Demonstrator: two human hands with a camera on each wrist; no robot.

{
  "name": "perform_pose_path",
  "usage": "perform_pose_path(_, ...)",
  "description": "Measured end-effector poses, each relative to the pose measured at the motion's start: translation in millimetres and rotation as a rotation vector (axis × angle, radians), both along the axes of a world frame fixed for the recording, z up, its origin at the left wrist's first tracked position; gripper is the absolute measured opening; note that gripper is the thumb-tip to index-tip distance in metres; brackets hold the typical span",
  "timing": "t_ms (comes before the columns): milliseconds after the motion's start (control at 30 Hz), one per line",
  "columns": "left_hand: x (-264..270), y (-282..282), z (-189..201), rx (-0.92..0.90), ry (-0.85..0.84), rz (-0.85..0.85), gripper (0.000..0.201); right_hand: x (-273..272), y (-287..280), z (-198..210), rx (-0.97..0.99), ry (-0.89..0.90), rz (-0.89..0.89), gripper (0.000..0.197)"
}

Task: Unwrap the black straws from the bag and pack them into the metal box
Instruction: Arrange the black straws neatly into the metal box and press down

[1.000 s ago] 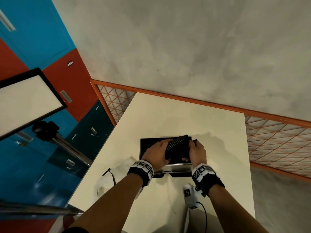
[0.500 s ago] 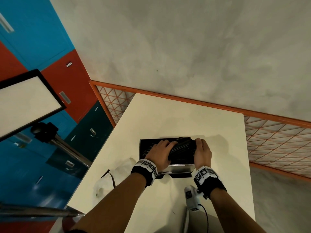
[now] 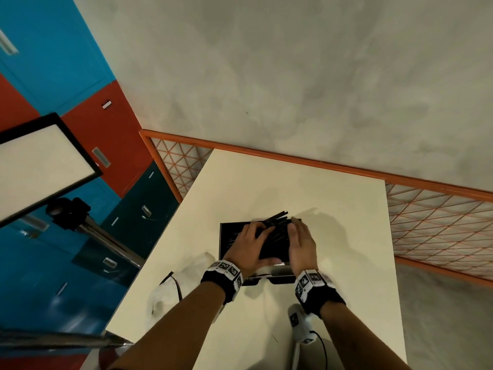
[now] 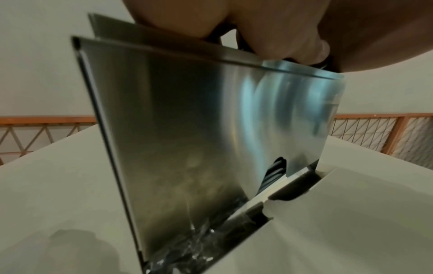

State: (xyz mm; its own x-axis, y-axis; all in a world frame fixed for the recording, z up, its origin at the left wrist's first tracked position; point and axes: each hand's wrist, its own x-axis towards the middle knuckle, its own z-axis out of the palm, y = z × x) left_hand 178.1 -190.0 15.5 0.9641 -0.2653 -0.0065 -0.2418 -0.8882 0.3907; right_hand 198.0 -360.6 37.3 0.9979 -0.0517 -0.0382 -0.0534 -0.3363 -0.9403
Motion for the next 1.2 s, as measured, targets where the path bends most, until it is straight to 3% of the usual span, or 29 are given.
perform_pose_path(133, -5.1, 11.9, -1.4, -0.052, -0.043, 0.046, 0.101, 0.2, -2.7, -5.3, -0.182, -0.083, 0.021, 0.06)
perform_pose_path(267, -7.0, 16.5, -2.2, -0.065, 0.017, 0.105, 0.114, 4.0, -0.9, -5.6, -0.221, -0.059, 0.07, 0.052)
perform_pose_path(367, -4.7, 11.5, -7.2, 0.019, 0.074, 0.105, 0.124, 2.5, 8.8, -13.5, -0.379, -0.052, 0.224, 0.048)
perform_pose_path(467, -3.1, 8.4, -11.7, 0.116, 0.141, 0.105, 0.128, 7.4, 6.1, -11.5, -0.351, -0.085, 0.203, 0.037)
perform_pose_path(533, -5.1, 7.7, -13.8, 0.147, 0.181, 0.096, 0.127, 11.3, -0.2, -0.1, -0.247, -0.124, 0.118, 0.026)
perform_pose_path(633, -13.2, 5.3, -16.2, 0.165, 0.16, 0.086, 0.119, 3.8, -5.2, 19.4, -0.267, -0.278, 0.151, 0.032)
perform_pose_path(767, -30.2, 0.8, -9.8, 0.205, 0.098, 0.054, 0.096, -28.9, 3.0, 12.0, -0.735, -0.525, 0.569, 0.048)
perform_pose_path(833, -37.6, -1.2, -7.9, 0.224, 0.056, 0.052, 0.088, -35.1, 3.3, -1.9, -0.948, -0.473, 0.622, 0.052)
perform_pose_path(900, -44.5, -3.9, -8.5, 0.205, 0.045, 0.07, 0.089, -32.9, -2.9, -13.2, -1.032, -0.375, 0.573, 0.056)
perform_pose_path(1100, -59.9, -8.4, -12.8, 0.125, -0.08, 0.058, 0.088, -41.8, -10.3, -22.9, -1.084, -0.348, 0.574, 0.053)
perform_pose_path(1200, -60.9, -7.9, -17.2, 0.083, -0.138, 0.008, 0.097, -47.4, -11.0, -20.1, -1.097, -0.369, 0.562, 0.051)
